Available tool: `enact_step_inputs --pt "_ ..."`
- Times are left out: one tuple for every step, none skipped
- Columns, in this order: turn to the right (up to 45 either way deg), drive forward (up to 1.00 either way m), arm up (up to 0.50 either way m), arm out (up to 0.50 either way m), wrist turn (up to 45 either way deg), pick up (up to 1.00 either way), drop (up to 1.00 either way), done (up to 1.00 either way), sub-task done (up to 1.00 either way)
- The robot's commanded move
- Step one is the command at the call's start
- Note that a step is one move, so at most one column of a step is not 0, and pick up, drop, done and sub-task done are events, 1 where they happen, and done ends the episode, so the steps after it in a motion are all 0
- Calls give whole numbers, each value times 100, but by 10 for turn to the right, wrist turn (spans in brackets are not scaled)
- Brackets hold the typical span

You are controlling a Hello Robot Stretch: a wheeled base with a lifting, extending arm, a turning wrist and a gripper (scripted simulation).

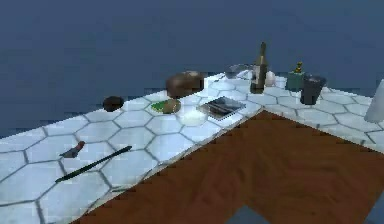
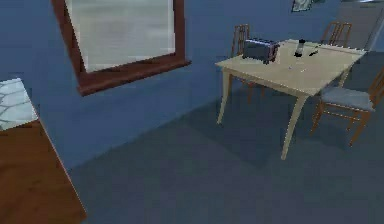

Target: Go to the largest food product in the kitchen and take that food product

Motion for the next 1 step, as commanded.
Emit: enact_step_inputs --pt "450 0 0 0 0 0 0 0 0"
